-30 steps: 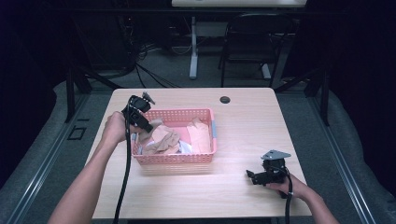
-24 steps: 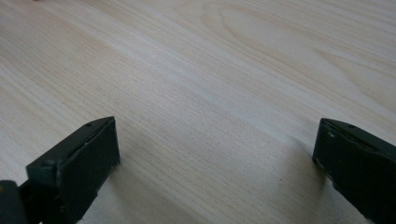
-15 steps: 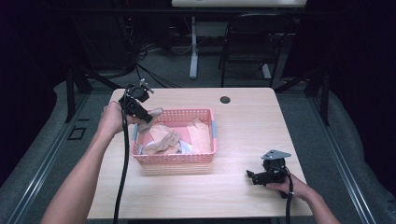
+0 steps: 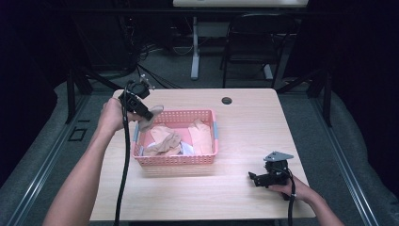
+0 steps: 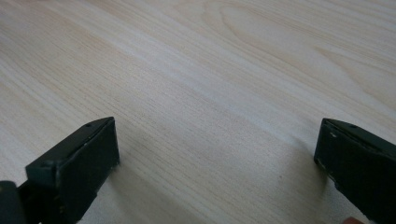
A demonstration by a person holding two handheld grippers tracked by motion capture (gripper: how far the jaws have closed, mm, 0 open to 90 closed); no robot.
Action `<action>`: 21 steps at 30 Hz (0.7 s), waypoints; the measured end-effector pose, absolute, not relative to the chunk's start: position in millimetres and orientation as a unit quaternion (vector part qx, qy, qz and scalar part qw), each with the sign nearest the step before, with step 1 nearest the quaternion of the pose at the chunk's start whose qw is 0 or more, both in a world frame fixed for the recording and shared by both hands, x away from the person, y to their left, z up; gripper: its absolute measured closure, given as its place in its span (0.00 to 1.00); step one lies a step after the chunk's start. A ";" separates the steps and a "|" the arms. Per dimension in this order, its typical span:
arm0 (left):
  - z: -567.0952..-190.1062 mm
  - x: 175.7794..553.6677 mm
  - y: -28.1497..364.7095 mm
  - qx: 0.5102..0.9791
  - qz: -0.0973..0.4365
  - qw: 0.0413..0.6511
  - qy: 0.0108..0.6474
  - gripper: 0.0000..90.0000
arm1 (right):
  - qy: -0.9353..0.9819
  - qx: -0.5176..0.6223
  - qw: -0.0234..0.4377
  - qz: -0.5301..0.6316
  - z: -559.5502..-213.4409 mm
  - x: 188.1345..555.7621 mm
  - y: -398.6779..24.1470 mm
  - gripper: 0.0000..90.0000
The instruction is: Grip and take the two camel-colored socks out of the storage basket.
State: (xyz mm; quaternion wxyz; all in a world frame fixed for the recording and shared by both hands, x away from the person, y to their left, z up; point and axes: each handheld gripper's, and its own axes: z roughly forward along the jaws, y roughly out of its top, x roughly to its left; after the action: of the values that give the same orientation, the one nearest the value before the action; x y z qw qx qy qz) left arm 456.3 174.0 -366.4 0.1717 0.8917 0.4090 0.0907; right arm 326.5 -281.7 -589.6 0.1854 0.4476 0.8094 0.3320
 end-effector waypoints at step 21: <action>-344.1 435.6 206.1 0.877 0.113 0.180 0.430 0.86 | 0.809 0.447 0.185 0.334 -589.9 327.0 -281.7 0.00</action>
State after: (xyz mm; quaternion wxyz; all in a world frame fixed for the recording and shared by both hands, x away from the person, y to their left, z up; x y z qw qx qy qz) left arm 435.6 206.1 -344.1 0.1805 0.8774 0.4299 0.1133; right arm 327.0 -281.7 -589.9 0.1846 0.4468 0.8090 0.3344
